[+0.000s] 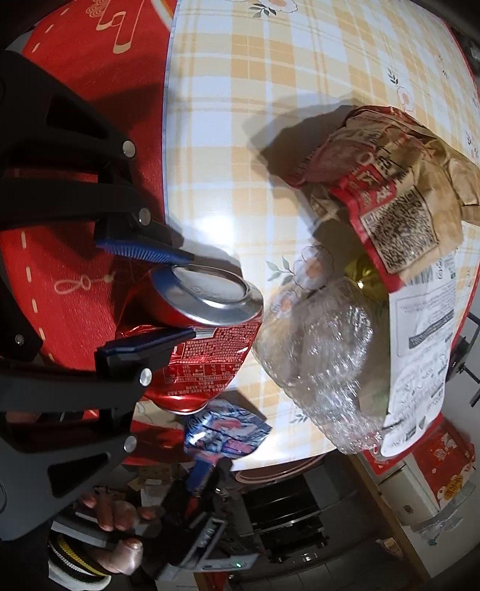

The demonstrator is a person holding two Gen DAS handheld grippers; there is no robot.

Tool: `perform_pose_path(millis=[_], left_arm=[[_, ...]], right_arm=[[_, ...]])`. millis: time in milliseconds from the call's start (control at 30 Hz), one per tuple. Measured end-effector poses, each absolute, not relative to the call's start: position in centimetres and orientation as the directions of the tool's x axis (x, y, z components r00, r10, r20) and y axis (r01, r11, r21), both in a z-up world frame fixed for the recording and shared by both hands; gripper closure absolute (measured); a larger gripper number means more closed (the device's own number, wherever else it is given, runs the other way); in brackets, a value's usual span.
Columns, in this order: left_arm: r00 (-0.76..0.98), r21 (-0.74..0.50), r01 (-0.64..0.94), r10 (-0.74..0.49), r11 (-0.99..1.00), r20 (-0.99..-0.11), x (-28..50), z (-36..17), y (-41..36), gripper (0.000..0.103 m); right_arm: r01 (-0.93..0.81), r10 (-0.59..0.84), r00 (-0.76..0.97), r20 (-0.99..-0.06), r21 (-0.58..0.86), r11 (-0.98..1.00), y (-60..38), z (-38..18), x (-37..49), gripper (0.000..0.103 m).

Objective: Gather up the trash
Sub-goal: 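Grasp the blue-and-white STRONG wrapper with the right tool and lift it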

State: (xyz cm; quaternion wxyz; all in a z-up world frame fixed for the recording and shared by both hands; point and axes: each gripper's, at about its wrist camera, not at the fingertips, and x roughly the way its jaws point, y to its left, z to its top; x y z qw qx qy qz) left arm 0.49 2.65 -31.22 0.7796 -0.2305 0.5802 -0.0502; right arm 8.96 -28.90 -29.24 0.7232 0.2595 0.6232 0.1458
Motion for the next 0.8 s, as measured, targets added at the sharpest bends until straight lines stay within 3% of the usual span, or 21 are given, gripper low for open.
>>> perform_pose_path(millis=[167, 267, 800], left_arm=[[0.313, -0.427, -0.157, -0.365, 0.891, -0.877, 0.2, -31.6, 2.9, 0.065], [0.306, -0.426, -0.129, -0.373, 0.895, -0.876, -0.1, -31.8, 3.0, 0.065], [0.269, -0.456, -0.083, -0.420, 0.886, -0.867, -0.5, -32.2, 2.8, 0.063]], right_arm=[[0.068, 0.486, 0.206, -0.849, 0.508, 0.859, -27.0, -28.6, 9.4, 0.065], [0.039, 0.457, 0.199, -0.867, 0.473, 0.880, -25.5, -28.9, 9.8, 0.081], [0.086, 0.499, 0.211, -0.841, 0.524, 0.847, -23.3, -30.9, 10.8, 0.074]])
